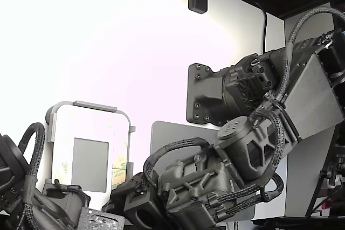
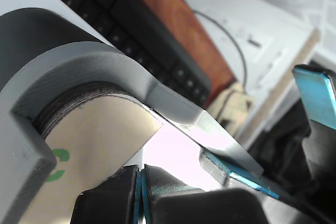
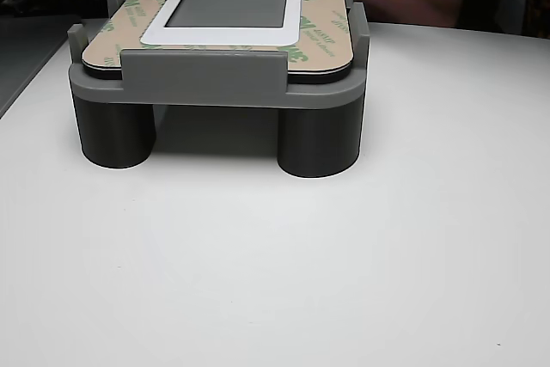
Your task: Peel off protective film from adhesive tape.
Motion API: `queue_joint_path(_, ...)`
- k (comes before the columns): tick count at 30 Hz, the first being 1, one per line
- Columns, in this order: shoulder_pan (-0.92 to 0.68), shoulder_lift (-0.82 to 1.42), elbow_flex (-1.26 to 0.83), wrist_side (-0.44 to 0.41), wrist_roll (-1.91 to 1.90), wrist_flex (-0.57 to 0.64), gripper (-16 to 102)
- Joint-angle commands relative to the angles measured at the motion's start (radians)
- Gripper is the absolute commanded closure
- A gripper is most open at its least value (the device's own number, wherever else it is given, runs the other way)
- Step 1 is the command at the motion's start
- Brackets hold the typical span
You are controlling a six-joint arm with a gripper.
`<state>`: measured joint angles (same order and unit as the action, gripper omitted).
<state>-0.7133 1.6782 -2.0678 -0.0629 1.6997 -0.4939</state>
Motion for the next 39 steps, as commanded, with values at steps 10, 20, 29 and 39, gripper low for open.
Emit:
queue_joint_path(10, 0.017, 0.049, 0.012, -0.005, -0.002, -0.014, 96)
queue_joint_path(20, 0.017, 0.06, 0.014, -0.005, -0.003, -0.032, 96)
queue_joint_path(29, 0.014, 0.061, 0.032, -0.011, 0.003, -0.058, 96)
queue_joint_path(39, 0.014, 0.074, 0.018, -0.021, 0.011, -0.066, 96)
